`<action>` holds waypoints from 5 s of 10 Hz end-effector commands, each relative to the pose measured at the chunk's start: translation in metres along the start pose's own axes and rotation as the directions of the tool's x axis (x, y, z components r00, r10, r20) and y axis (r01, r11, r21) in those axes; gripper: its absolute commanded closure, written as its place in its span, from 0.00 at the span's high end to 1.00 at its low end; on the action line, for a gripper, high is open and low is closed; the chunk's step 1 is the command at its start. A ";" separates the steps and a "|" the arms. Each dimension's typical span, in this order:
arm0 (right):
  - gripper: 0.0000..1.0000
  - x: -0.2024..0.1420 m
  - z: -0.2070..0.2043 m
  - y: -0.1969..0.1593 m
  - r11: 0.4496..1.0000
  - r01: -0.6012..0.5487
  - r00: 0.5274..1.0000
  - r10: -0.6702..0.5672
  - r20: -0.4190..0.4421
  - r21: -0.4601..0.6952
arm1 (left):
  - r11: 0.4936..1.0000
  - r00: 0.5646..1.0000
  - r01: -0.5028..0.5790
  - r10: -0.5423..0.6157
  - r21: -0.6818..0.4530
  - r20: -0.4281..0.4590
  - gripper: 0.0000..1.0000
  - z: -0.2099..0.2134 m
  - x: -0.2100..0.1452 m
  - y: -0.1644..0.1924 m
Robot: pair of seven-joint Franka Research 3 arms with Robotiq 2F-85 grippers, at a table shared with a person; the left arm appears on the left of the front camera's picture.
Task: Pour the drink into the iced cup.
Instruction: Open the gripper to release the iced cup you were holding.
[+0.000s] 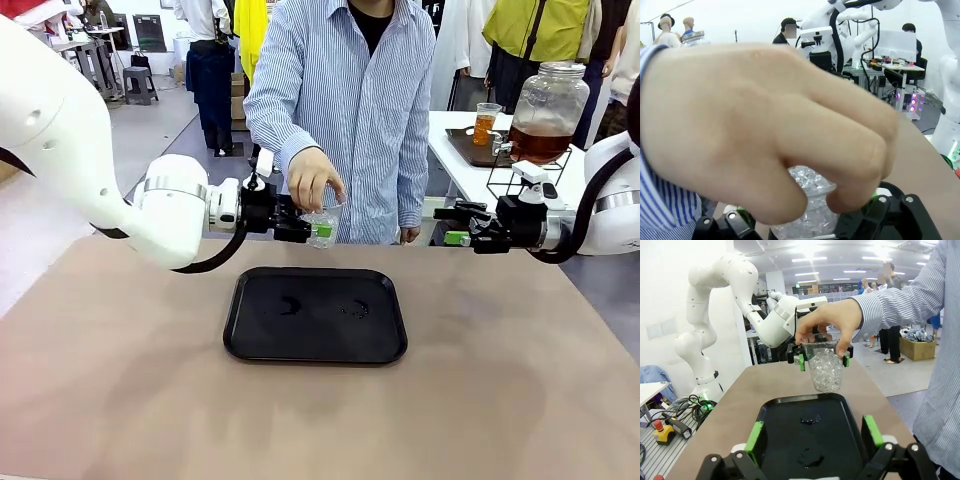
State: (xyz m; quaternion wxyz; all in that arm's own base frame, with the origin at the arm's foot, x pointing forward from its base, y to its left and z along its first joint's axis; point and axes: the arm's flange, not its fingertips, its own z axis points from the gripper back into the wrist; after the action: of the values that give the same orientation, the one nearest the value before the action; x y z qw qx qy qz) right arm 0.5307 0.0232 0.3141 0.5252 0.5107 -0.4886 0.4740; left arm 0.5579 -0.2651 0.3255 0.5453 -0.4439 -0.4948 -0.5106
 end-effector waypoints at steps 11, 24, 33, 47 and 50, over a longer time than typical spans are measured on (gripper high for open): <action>1.00 0.004 -0.001 -0.001 1.000 0.009 1.000 -0.009 -0.004 0.010 | 0.997 0.998 -0.058 0.059 -0.044 0.025 1.00 0.164 -0.022 -0.049; 1.00 0.004 -0.001 -0.001 1.000 0.009 1.000 -0.009 -0.004 0.010 | 1.000 0.999 0.008 -0.008 -0.001 0.034 1.00 0.197 -0.024 -0.046; 1.00 0.004 -0.001 -0.001 1.000 0.009 1.000 -0.009 -0.004 0.010 | 1.000 0.999 0.008 -0.008 -0.001 0.034 1.00 0.197 -0.024 -0.046; 1.00 0.004 -0.001 -0.001 1.000 0.009 1.000 -0.009 -0.004 0.010 | 1.000 0.999 0.008 -0.008 -0.001 0.034 1.00 0.197 -0.024 -0.046; 1.00 0.004 -0.001 -0.001 1.000 0.009 1.000 -0.009 -0.004 0.010 | 1.000 0.999 0.008 -0.008 -0.001 0.034 1.00 0.197 -0.024 -0.046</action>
State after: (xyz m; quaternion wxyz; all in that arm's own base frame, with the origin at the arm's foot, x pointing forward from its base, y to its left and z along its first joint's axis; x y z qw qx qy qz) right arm 0.5309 0.0232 0.3141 0.5251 0.5106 -0.4886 0.4741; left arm 0.4954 -0.0701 0.3227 0.5339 -0.4487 -0.5065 -0.5069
